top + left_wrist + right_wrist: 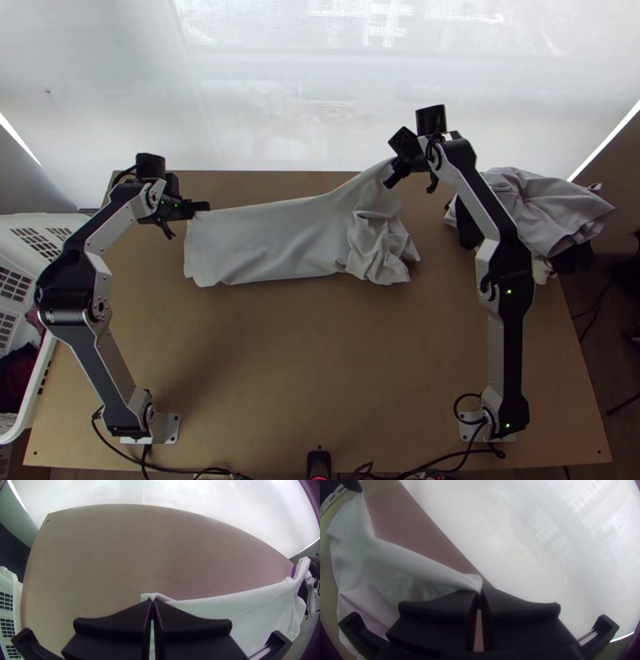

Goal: Fold the t-shirt

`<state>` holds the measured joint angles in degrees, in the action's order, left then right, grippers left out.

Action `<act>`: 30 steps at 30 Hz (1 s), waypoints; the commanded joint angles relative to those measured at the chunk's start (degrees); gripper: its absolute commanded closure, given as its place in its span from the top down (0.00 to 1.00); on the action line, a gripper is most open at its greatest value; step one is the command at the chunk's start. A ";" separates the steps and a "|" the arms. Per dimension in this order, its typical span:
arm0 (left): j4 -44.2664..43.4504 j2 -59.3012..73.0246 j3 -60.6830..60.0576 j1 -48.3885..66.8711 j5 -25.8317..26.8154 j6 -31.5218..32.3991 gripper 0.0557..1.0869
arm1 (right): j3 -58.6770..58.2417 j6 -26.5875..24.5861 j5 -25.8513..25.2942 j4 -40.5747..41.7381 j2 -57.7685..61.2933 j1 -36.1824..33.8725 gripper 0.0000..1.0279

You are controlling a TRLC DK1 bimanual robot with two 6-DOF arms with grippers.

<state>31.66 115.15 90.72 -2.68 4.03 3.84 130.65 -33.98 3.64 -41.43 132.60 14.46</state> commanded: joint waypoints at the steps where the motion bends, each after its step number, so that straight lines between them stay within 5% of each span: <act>1: -0.11 3.50 2.18 0.74 0.01 -0.23 0.03 | -7.25 2.60 -0.39 0.56 -7.44 0.92 0.03; 6: 0.16 3.85 2.45 1.53 0.10 -0.50 0.05 | -19.73 2.86 -0.39 -0.23 -17.46 3.47 0.03; 13: 1.47 0.07 2.27 1.97 3.44 -0.67 0.77 | -39.24 3.04 -0.39 -0.23 -26.86 5.58 0.03; 18: 5.17 -6.34 0.34 1.97 9.15 -0.23 0.93 | -47.77 4.53 -0.39 0.91 -27.83 5.67 0.03; 22: 7.63 -12.76 -3.09 1.97 11.61 -0.14 0.93 | -49.53 6.29 -0.39 1.00 -28.88 5.49 0.37; 25: 9.12 -16.80 -7.13 2.15 12.49 -0.67 0.93 | -49.70 7.61 -0.39 0.56 -30.38 5.14 0.90; 30: 9.30 -19.97 -14.78 4.96 12.67 -2.87 0.93 | -51.37 9.63 -0.39 0.12 -36.53 6.72 0.96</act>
<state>39.64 100.75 83.85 0.01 15.31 2.76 82.81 -26.52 3.25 -40.95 102.06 19.75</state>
